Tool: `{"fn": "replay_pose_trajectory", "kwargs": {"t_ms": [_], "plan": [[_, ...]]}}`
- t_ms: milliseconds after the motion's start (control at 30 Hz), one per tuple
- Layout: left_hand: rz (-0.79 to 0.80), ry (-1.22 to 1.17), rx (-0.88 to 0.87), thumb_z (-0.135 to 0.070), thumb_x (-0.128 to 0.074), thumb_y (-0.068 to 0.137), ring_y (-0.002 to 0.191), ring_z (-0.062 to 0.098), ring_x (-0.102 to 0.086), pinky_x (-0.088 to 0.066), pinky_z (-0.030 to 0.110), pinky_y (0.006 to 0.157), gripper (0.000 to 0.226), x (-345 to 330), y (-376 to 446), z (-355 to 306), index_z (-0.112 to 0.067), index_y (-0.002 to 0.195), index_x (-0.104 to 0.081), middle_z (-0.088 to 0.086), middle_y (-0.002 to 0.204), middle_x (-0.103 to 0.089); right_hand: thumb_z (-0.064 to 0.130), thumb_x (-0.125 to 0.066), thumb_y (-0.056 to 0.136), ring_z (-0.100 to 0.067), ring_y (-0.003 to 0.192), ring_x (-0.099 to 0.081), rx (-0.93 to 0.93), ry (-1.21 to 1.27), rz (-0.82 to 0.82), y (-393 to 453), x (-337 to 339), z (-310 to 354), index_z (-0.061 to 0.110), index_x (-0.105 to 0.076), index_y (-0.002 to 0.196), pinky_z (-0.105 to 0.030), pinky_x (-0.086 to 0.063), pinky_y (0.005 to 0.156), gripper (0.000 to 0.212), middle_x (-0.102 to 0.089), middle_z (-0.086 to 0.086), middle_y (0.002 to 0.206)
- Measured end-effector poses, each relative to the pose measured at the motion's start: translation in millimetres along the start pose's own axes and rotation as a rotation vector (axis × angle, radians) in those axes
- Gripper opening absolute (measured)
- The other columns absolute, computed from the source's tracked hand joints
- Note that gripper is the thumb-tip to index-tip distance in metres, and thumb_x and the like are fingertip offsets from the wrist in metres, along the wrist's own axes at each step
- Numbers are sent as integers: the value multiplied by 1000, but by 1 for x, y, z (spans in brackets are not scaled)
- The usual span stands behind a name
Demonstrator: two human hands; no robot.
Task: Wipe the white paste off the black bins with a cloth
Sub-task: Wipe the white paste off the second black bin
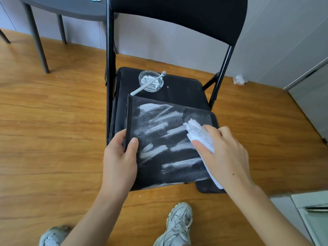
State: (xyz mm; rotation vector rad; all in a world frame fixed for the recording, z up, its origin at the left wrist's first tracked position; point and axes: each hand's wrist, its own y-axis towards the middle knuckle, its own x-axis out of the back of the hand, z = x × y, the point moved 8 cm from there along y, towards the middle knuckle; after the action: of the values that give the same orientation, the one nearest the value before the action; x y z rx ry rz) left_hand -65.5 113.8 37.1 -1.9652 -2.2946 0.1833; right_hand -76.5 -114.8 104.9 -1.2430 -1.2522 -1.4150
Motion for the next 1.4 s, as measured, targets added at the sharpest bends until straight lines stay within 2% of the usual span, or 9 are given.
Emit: {"fn": "replay_pose_trajectory", "kwargs": {"t_ms": [133,233,367,467,667,1067,1233,1333,1400], "plan": [[7,-8,6,-14,-50,99,74,22,-51,-44,39,67,25,0,2,2,-31,89,-66,25,92,-63,36,-57,89,-16,63,-44,-111,455,-61,15,-1,-27,19,-62,96,-32,-34,55,19,-54,3,73],[6,-2,-15,-14,-50,99,74,23,-51,-48,46,65,26,-1,1,1,-30,87,-65,27,93,-63,31,-53,89,-13,57,-35,-241,679,-187,26,12,-47,7,-48,74,-27,-27,49,28,-43,-5,61],[-15,13,-15,-14,-51,99,75,25,-54,-51,56,76,27,0,0,0,-32,85,-65,20,91,-66,28,-44,97,-30,86,-53,-277,525,-110,41,6,-39,14,-52,102,-37,-35,65,17,-60,-6,91],[-22,28,-28,-13,-51,99,77,39,-58,-51,54,73,22,0,-1,0,-27,89,-65,17,88,-66,32,-35,101,-31,116,-51,-262,359,-39,36,-2,-31,26,-23,148,-35,-37,80,48,-45,-4,140],[-22,73,-75,-20,-52,97,69,40,-51,-49,57,69,15,0,-1,-3,-26,87,-62,30,90,-61,61,-37,91,-30,104,-56,-162,111,6,25,2,-21,36,-9,148,-31,-30,70,68,-51,-3,129],[24,55,-32,-15,-47,100,79,29,-59,-47,33,67,18,-3,0,3,-24,99,-63,11,86,-66,42,-32,99,-31,76,-54,-187,174,-41,26,-2,-1,18,-32,137,-34,-37,61,44,-59,-7,92],[38,51,-37,-14,-46,101,72,8,-61,-47,18,67,20,-2,1,1,-25,100,-62,-6,81,-69,47,-21,95,-26,71,-67,107,104,-38,-20,3,44,17,-41,135,-28,-35,51,53,-69,-2,89],[53,13,-2,-21,-48,101,93,17,-67,-54,44,87,23,-5,-2,6,-21,119,-63,-3,98,-72,47,-25,98,-25,72,-59,30,89,-34,27,-2,21,22,-31,139,-31,-37,59,48,-63,-2,89],[41,-1,-3,-20,-49,101,90,27,-65,-54,50,85,20,-5,-2,5,-21,113,-64,7,95,-71,53,-25,98,-22,65,-52,-21,70,-54,60,-3,14,20,-34,135,-30,-36,57,51,-59,-1,81]]}}
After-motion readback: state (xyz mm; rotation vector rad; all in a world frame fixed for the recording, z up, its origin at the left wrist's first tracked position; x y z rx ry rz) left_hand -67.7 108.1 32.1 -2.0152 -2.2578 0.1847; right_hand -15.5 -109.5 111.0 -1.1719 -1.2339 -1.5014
